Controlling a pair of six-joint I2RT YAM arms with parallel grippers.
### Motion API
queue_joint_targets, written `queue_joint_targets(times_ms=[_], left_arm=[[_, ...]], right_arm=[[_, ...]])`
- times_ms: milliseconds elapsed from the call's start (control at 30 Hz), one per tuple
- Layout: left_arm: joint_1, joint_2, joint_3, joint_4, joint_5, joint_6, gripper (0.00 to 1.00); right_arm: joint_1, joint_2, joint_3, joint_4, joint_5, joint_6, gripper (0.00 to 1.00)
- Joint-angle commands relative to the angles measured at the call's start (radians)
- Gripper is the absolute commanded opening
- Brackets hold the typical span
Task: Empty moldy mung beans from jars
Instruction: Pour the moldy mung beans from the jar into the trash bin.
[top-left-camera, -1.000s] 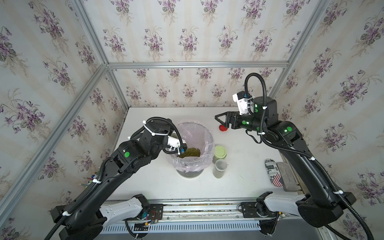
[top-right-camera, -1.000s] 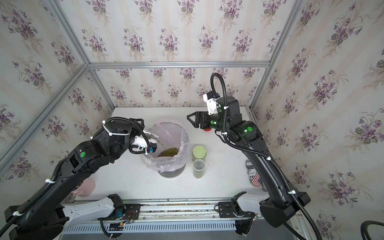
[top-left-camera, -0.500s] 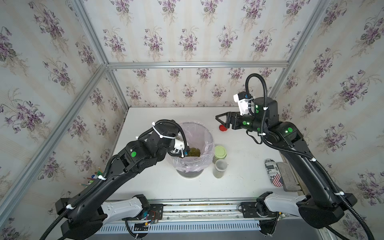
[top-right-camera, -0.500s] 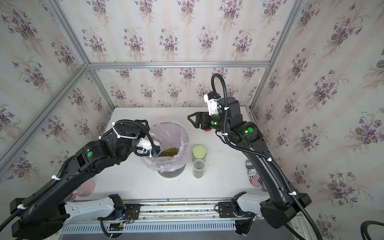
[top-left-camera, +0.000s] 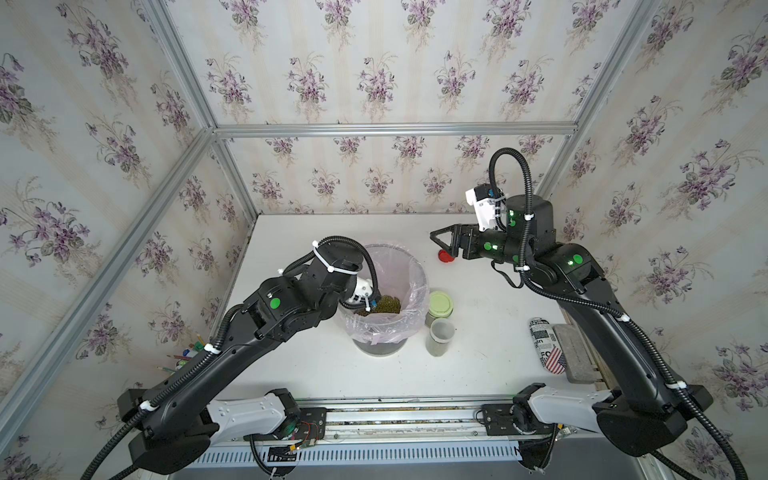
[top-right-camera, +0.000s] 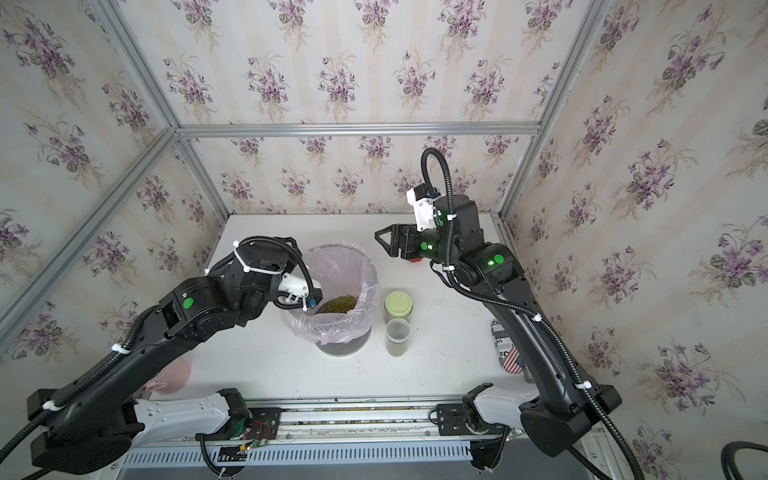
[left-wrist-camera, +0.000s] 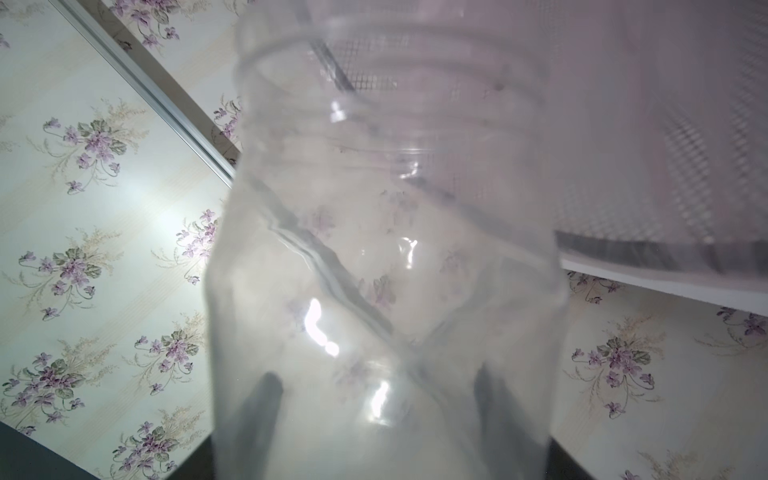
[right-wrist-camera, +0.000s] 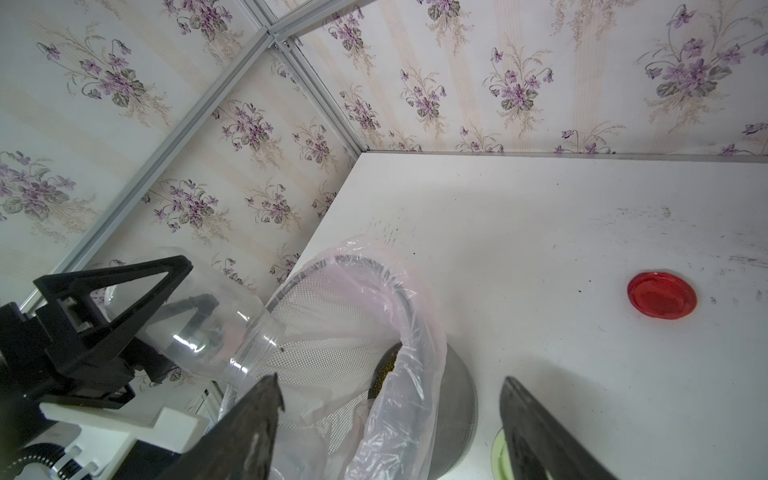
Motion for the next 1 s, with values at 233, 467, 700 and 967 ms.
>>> queue_joint_targets(times_ms=[233, 467, 700, 967], left_arm=[[-0.004, 0.011, 0.032, -0.014, 0.008, -0.022, 0.34], [-0.001, 0.008, 0.05, -0.014, 0.044, -0.063, 0.34], [0.027, 0.015, 0.033, -0.012, 0.1, -0.208, 0.33], [0.054, 0.005, 0.05, 0.024, 0.159, -0.304, 0.29]], right_arm=[[-0.001, 0.005, -0.001, 0.03, -0.003, -0.004, 0.8], [-0.001, -0.001, -0.002, 0.035, -0.004, -0.005, 0.8], [-0.001, 0.001, -0.004, 0.034, -0.005, -0.005, 0.8], [-0.001, -0.003, 0.0, 0.022, 0.016, -0.013, 0.8]])
